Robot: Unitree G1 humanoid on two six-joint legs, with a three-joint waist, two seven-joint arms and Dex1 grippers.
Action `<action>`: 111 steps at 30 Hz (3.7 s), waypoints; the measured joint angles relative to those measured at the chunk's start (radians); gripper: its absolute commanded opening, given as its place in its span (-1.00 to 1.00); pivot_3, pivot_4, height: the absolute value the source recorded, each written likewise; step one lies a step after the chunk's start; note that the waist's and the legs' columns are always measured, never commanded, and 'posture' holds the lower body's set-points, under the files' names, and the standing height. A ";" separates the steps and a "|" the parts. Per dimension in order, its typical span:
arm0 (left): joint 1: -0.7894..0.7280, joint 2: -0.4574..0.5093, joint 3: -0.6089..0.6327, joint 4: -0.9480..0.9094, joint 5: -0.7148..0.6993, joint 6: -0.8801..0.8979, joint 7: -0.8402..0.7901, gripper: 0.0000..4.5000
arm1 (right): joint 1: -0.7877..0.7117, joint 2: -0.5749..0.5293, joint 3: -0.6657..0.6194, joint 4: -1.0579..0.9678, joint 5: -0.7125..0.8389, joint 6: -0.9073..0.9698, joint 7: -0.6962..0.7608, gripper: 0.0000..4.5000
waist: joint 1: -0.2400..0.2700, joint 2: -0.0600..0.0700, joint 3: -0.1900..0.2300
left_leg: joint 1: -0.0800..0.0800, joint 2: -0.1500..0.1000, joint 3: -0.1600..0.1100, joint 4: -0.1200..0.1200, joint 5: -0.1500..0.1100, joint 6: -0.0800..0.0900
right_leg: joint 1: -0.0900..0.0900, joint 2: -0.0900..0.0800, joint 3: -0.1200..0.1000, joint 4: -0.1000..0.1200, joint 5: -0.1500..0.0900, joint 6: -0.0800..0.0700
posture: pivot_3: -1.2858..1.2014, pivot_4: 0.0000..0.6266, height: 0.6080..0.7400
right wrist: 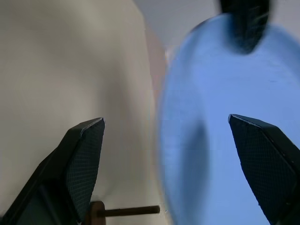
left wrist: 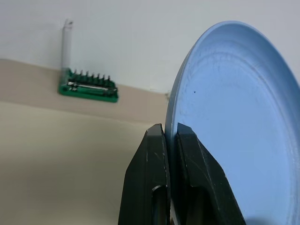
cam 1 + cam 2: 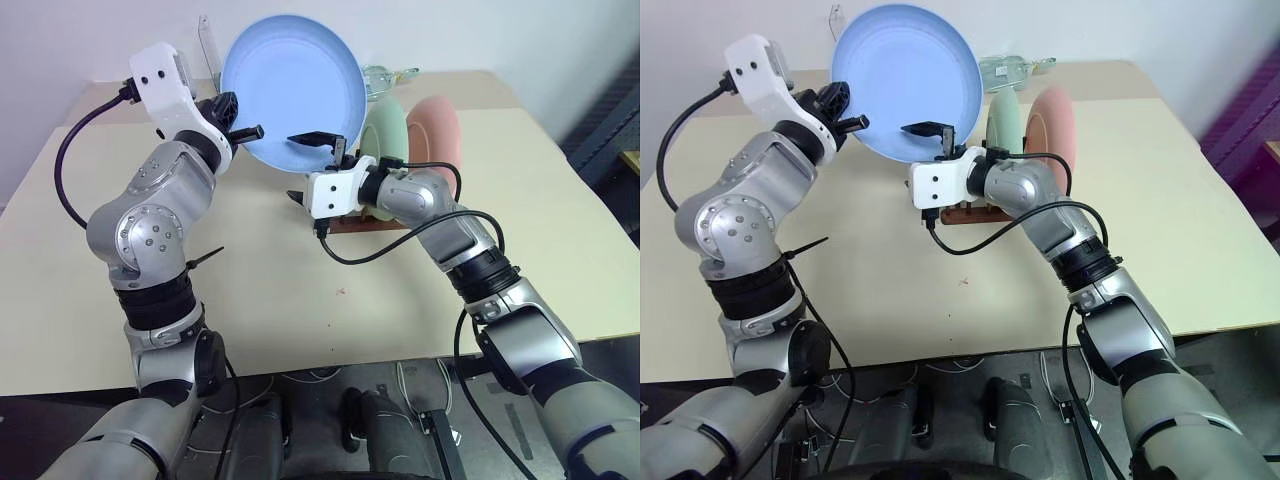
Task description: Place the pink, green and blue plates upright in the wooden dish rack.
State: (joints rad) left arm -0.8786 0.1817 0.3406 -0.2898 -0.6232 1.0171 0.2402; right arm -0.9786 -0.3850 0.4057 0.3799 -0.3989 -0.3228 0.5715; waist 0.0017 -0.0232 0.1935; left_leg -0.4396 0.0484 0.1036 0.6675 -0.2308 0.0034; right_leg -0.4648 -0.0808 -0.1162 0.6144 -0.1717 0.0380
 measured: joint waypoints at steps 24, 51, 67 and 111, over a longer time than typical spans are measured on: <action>-0.096 0.034 0.221 0.059 -0.004 -0.271 0.093 0.55 | -0.040 -0.004 0.010 0.075 -0.129 -0.088 -0.122 -1.00 | -0.012 0.000 0.000 | 0.001 0.000 0.000 -0.001 0.001 -0.001 | 0.000 0.001 0.000 0.000 0.000 0.000 | 0.03 -0.52 0.84; 0.644 0.316 -0.319 0.082 0.375 -0.719 -0.632 0.55 | 0.112 0.379 -0.641 -0.647 1.152 1.321 -0.564 -1.00 | -0.003 0.002 0.000 | -0.001 0.004 0.001 -0.002 0.000 0.000 | -0.003 0.000 0.000 0.001 0.002 -0.003 | 0.03 -0.52 0.84; 0.687 0.306 -0.362 0.044 0.411 -0.722 -0.731 0.57 | 0.071 0.387 -0.705 -0.548 1.244 1.406 -0.711 -0.53 | -0.014 0.002 0.000 | -0.001 0.004 0.000 -0.002 0.000 0.000 | -0.003 0.000 0.000 0.000 0.001 -0.003 | 0.03 -0.52 0.84; 0.761 0.351 -0.259 0.172 0.393 -0.720 -0.821 0.57 | 0.671 -0.379 -0.712 -0.359 0.927 0.758 0.321 0.59 | 0.011 0.007 0.001 | 0.000 0.003 -0.001 -0.001 -0.002 0.003 | -0.002 -0.001 0.002 -0.002 -0.004 -0.001 | 0.03 -0.52 0.84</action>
State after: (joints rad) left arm -0.1176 0.5328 0.0818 -0.1179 -0.2307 0.2975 -0.5808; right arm -0.3076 -0.7644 -0.3064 0.0210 0.5285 0.4355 0.8925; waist 0.0132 -0.0166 0.1941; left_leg -0.4394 0.0514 0.1029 0.6664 -0.2326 0.0060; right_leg -0.4669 -0.0817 -0.1144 0.6119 -0.1756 0.0370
